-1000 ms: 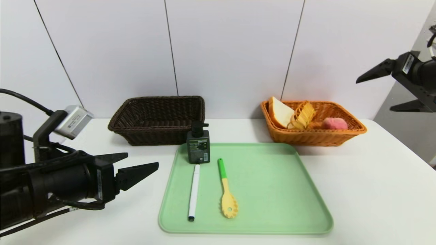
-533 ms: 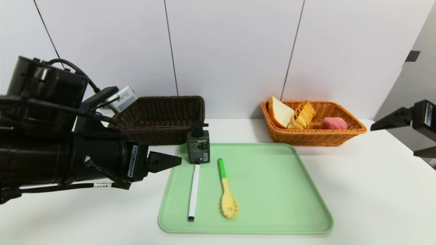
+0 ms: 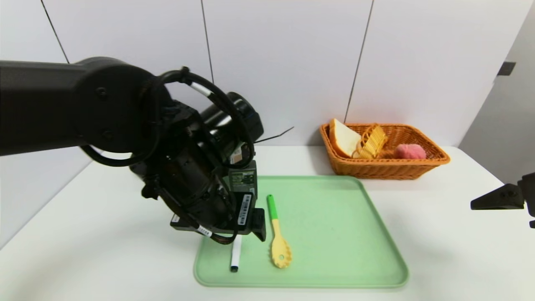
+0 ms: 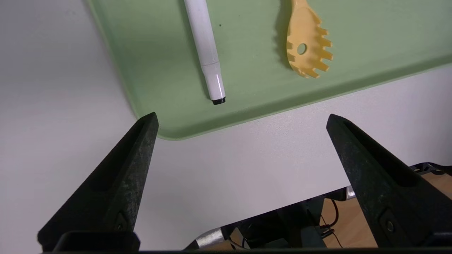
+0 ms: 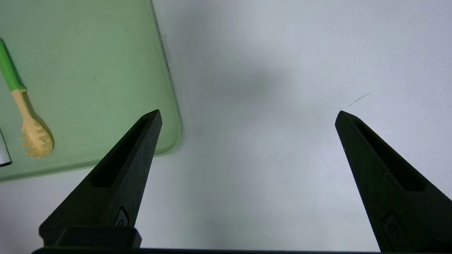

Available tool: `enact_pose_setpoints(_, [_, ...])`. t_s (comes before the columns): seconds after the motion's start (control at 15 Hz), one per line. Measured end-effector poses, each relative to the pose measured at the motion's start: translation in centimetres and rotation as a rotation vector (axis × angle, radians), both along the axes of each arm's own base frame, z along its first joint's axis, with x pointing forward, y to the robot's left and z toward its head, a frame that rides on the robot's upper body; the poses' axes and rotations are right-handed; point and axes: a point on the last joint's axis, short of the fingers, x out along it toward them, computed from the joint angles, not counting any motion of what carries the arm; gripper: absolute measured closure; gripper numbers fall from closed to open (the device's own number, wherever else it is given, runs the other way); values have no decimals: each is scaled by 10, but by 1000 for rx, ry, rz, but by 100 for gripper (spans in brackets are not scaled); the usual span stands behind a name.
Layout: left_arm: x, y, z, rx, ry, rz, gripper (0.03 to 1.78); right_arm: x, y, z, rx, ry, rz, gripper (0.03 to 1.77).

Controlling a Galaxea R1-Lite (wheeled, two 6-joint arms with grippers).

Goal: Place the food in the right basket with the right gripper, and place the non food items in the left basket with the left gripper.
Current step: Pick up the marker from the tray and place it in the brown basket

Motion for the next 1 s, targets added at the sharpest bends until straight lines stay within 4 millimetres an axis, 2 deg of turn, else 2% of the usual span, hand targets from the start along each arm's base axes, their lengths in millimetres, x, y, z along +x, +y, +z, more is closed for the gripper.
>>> enact_pose_setpoints(0.33, [19,-27,-25,76,76,53,12,-2,0,0,2,-3,-3,10])
enact_pose_setpoints(0.6, [29,-33,-43,176,38,94,12,-2,0,0,13,-4,-1,10])
enact_pose_setpoints(1.0, [34,-39,-54,183,42,106,12,-5,0,0,13,-6,2,10])
